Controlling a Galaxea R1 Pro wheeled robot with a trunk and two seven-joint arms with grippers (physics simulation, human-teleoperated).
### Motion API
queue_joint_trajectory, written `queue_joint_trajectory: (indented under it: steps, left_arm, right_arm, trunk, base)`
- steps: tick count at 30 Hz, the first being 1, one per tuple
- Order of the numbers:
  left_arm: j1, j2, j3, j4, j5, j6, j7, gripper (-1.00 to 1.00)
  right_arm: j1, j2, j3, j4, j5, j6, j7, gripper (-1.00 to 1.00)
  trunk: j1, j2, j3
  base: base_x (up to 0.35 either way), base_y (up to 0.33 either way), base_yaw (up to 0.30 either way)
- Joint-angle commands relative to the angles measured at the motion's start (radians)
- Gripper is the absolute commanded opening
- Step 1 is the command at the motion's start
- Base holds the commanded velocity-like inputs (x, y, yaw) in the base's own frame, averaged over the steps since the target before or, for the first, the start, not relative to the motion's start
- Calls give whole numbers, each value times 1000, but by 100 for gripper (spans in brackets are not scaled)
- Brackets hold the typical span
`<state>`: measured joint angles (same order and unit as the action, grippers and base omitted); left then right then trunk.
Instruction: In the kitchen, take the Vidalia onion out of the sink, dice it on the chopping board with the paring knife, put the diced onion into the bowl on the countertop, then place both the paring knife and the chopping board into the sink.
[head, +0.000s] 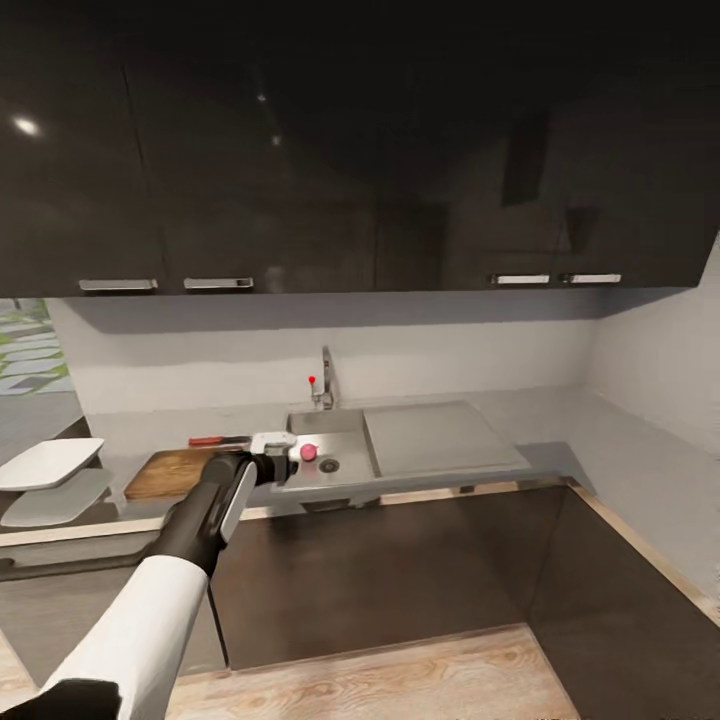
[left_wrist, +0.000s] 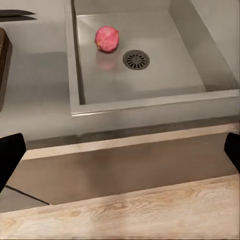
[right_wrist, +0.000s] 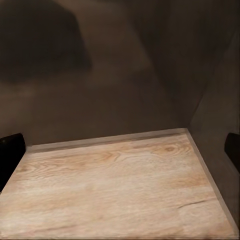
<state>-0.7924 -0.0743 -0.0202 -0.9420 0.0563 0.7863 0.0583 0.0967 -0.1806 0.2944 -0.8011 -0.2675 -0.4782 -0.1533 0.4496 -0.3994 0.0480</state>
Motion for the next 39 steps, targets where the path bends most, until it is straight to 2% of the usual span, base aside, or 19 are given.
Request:
queue_joint_trajectory:
  steps: [1, 9, 18, 39]
  left_arm:
    - [-5, 0, -1, 15, 5, 3, 7, 100]
    - [-14, 8, -5, 30, -2, 2, 46, 100]
    - [-14, 22, -6, 42, -2, 3, 52, 100]
    - [-14, 24, -6, 90, -1, 1, 52, 100]
  right_arm:
    - [0, -1, 6, -1, -6, 2, -8, 100]
    - [0, 0, 6, -1, -7, 12, -8, 100]
    - [0, 0, 5, -1, -7, 15, -8, 100]
    - [0, 0, 5, 0, -6, 18, -8, 100]
  trunk:
    - [0, -1, 0]
    - [0, -1, -5]
    - [0, -1, -19]
    - [0, -1, -53]
  base:
    - [0, 0, -36]
    - [0, 0, -11]
    - [40, -6, 0]
    - [294, -161, 0]
